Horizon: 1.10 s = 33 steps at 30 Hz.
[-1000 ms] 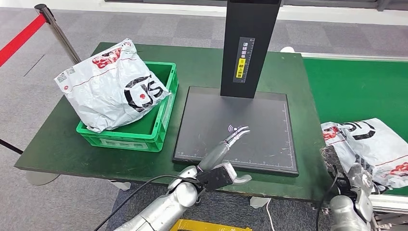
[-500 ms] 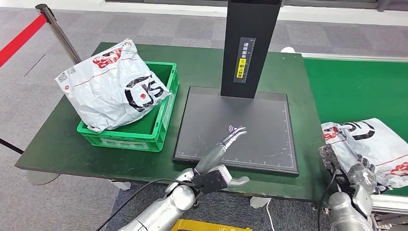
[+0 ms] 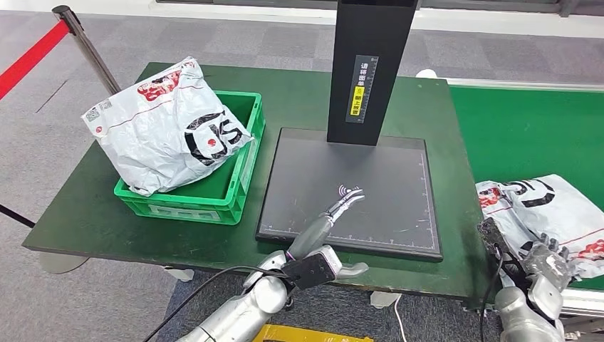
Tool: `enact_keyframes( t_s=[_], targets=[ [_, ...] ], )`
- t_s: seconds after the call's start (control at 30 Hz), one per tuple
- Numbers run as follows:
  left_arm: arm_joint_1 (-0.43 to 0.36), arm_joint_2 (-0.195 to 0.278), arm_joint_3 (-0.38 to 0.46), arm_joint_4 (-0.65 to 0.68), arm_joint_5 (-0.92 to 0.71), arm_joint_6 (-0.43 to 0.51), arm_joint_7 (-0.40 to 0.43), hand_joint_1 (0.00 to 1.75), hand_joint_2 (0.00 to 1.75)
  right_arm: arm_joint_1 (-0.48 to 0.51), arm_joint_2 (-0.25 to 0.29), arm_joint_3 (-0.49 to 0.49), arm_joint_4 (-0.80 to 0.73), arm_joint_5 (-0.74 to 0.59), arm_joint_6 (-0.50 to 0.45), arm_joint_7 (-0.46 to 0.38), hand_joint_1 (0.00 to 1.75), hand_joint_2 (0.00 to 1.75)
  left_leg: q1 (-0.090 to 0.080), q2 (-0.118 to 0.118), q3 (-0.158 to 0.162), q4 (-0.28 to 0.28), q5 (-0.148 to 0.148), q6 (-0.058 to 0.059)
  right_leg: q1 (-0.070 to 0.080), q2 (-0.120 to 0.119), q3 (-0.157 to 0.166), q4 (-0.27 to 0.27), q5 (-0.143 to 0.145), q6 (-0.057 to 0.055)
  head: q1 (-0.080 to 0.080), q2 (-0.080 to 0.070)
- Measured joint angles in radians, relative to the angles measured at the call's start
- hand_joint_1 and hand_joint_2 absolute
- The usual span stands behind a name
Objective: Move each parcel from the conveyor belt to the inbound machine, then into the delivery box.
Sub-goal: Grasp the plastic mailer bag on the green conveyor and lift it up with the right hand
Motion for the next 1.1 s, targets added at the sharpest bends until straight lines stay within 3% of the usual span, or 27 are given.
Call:
enact_keyframes(
  t_s=[1.1],
  targets=[
    [0.008,0.004,-0.006,-0.042,0.000,-0.018,0.002,0.00,1.75,0.000,-0.021,0.000,0.032,0.004,0.027,-0.001,0.00,0.00,0.000,0.000,0.000,0.000,0.000,0.000,0.000,0.000,0.000,0.000,0.000,0.000,0.000,0.000]
  ],
)
